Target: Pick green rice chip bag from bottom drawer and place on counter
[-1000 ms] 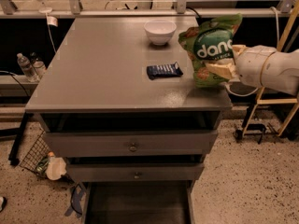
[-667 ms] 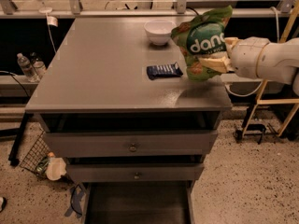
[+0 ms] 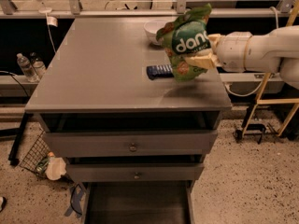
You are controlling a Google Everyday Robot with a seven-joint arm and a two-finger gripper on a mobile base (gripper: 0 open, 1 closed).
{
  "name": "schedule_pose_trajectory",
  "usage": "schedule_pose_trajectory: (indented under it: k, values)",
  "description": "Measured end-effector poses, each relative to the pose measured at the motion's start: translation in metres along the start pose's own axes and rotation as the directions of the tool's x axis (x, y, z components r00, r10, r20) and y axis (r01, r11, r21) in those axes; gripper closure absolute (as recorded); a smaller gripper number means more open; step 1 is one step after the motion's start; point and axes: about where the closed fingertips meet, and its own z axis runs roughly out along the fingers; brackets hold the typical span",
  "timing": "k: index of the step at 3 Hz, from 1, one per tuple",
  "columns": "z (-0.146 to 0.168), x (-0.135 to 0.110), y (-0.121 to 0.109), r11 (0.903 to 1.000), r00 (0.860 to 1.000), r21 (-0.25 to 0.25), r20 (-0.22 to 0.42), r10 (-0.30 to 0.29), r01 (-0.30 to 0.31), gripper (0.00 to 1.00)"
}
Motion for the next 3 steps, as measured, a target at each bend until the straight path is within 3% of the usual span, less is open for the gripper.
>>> schedule_pose_trajectory:
  k: [1, 3]
  values:
    - [0.0082, 0.0126, 0.0102, 0.9989, 0.999, -0.037, -0.025, 0.028, -0.029, 1.00]
    - [0.0115, 0.0057, 0.0118, 0.9991, 1.000, -0.042, -0.015, 0.004, -0.004, 0.51]
